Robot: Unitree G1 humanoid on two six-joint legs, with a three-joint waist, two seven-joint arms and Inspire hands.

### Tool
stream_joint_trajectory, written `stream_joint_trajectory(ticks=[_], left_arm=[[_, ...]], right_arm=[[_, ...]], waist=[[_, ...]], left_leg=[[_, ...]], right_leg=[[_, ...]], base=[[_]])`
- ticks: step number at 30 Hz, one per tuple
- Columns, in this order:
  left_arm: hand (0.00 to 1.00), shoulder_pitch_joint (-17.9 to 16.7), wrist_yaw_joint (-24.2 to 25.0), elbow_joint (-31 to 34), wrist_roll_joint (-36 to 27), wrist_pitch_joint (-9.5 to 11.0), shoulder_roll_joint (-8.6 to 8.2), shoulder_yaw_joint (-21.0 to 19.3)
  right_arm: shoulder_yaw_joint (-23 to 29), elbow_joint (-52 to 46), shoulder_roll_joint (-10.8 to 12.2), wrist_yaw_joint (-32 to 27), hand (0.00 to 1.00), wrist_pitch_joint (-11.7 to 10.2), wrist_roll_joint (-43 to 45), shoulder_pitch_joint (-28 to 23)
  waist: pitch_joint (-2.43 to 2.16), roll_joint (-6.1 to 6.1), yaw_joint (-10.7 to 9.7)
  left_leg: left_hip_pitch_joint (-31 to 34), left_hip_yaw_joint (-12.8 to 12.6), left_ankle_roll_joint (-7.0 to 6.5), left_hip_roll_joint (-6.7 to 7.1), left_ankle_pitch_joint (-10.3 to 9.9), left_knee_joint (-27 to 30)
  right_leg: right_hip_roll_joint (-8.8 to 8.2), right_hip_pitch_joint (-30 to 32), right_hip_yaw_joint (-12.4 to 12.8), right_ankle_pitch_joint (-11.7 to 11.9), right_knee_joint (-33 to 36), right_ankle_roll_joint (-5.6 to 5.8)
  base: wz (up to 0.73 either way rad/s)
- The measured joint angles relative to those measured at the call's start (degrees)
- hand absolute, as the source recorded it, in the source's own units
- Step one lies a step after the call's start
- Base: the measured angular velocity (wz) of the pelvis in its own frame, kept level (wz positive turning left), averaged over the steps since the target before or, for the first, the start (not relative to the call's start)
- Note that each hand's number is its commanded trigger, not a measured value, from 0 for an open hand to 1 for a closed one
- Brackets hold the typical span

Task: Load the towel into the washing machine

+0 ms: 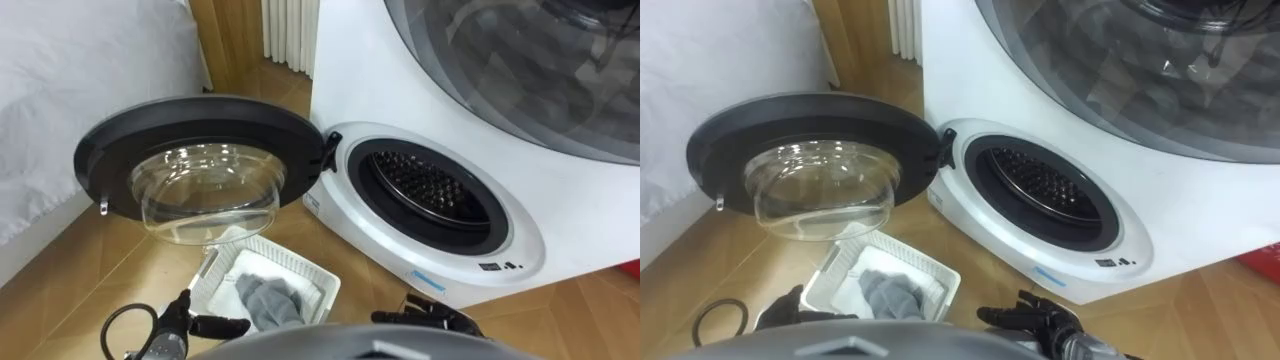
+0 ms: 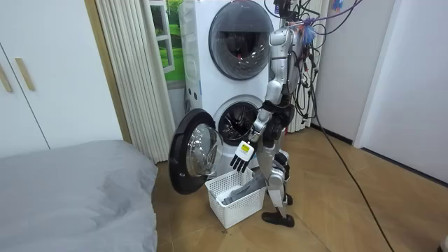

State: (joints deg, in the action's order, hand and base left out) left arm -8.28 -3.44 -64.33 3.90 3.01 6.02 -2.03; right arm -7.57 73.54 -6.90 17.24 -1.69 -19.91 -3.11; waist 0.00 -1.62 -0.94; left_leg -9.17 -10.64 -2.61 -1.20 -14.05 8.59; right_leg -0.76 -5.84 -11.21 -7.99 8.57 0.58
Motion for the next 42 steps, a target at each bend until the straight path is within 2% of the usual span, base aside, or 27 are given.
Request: stream_joint_trajectory(ticks=[15, 21, 24, 31, 34, 36, 37, 38, 42], left_arm=[[0.00, 0.3, 0.1, 0.1, 0.9, 0.1, 0.01, 0.1], [0.00, 2.6, -0.2, -0.1, 8.8, 0.8, 0.32, 0.6], [0.00, 4.5, -0.9, -0.2, 13.1, 0.7, 0.44, 2.8], [0.00, 11.9, -1.3, -2.9, 25.3, 1.0, 0.39, 7.9], [0.00, 15.7, -2.2, -3.6, 29.8, 1.1, 0.19, 11.5], [0.00, 20.8, -2.8, -6.6, 33.5, 1.7, 0.38, 13.4], [0.00, 21.8, -2.9, -7.5, 34.3, 2.0, 0.43, 13.7], [0.00, 24.3, -3.6, -8.9, 35.2, 2.4, 0.46, 14.2], [0.00, 28.6, -5.2, -8.9, 36.9, 2.4, 0.86, 17.8]], right_arm=[[0.0, 0.0, 0.0, -0.9, 0.00, -0.3, -0.1, 0.3], [0.0, 2.2, -0.1, -1.0, 0.00, -0.3, 1.0, 2.4], [-0.1, 2.7, -0.3, -1.0, 0.00, -0.2, 1.3, 3.4], [-0.1, 5.3, -0.4, -1.1, 0.00, -0.1, 4.9, 10.1], [-0.2, 6.4, -0.3, -1.5, 0.00, -0.6, 4.8, 14.4], [-0.3, 6.9, 0.0, -1.8, 0.00, -1.4, 5.0, 17.7], [-0.3, 6.9, 0.0, -1.9, 0.00, -1.5, 4.8, 18.5], [-0.4, 6.9, -0.1, -2.3, 0.00, -1.9, 4.3, 19.7], [-2.5, 6.3, -0.1, -2.9, 0.00, -2.2, 2.2, 23.0]], waist=[[-0.05, 0.25, 0.0], [-0.10, 0.40, -0.4], [-0.11, 0.49, -0.5], [0.98, 1.76, -1.3], [1.85, 1.86, -2.1], [2.81, 1.34, -2.1], [3.13, 1.26, -2.1], [3.91, 1.19, -2.4], [4.17, 1.04, -3.5]], left_leg=[[1.5, 0.2, 0.01, 0.02, 0.0, 0.2], [5.1, 0.6, -0.04, 0.12, 0.0, 1.2], [7.7, 1.2, -0.04, 0.14, 0.0, 2.3], [15.2, 1.4, -0.56, 0.60, 1.0, 4.0], [19.5, 1.2, -0.88, 0.94, 1.5, 5.1], [23.4, 0.6, -0.97, 0.93, 1.5, 7.0], [24.4, 0.5, -0.97, 0.93, 1.5, 7.5], [26.7, 0.5, -0.98, 0.93, 1.5, 8.7], [34.1, 0.3, -1.00, 0.92, 1.5, 12.1]], right_leg=[[0.00, 1.3, -0.1, 0.0, 0.0, -0.01], [-0.29, 4.4, -0.7, 0.1, 0.2, -0.07], [-0.50, 6.4, -1.2, 0.1, 0.5, -0.12], [-1.57, 15.0, -1.4, 0.2, 3.9, -0.36], [-2.20, 20.1, -0.8, 0.2, 6.4, -0.37], [-2.42, 24.0, -0.1, 0.4, 7.9, -0.65], [-2.55, 25.1, -0.1, 0.4, 8.5, -0.69], [-2.80, 27.3, -0.1, 0.5, 9.6, -0.75], [-3.56, 35.2, 0.0, 0.4, 13.5, -0.87]], base=[[0.00], [0.04], [0.09], [0.00], [-0.04], [-0.10], [-0.07], [0.00], [0.00]])
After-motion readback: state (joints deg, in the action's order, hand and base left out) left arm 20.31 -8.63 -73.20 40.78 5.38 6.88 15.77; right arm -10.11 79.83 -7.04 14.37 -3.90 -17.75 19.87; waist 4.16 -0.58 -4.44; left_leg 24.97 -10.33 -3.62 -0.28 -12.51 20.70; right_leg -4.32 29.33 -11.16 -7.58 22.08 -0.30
